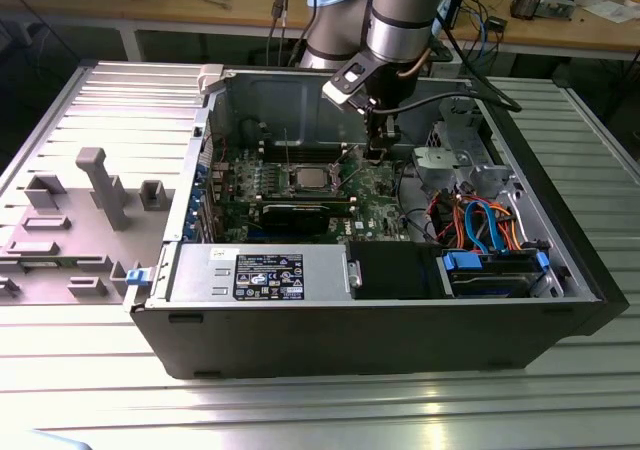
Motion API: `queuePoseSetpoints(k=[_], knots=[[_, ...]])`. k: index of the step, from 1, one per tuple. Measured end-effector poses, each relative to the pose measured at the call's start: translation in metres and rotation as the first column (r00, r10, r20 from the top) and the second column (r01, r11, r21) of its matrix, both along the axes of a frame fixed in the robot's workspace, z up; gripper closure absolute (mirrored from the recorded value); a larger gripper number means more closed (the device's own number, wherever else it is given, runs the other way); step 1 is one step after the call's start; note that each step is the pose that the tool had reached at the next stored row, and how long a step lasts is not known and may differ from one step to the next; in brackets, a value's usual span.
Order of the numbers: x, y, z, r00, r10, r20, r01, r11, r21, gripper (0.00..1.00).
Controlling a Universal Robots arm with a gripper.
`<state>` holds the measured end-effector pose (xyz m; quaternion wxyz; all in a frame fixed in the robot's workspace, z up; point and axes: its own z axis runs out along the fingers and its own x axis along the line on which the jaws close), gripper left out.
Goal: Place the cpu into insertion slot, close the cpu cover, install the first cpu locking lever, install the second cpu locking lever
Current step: 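Close the cpu cover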
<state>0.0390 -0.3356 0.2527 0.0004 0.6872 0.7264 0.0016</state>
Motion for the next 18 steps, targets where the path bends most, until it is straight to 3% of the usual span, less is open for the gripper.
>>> queuePoseSetpoints(k=[18], knots=[[-0.0069,0.0,0.0,1.0,0.0,0.0,0.0,1.0,0.0,0.89]])
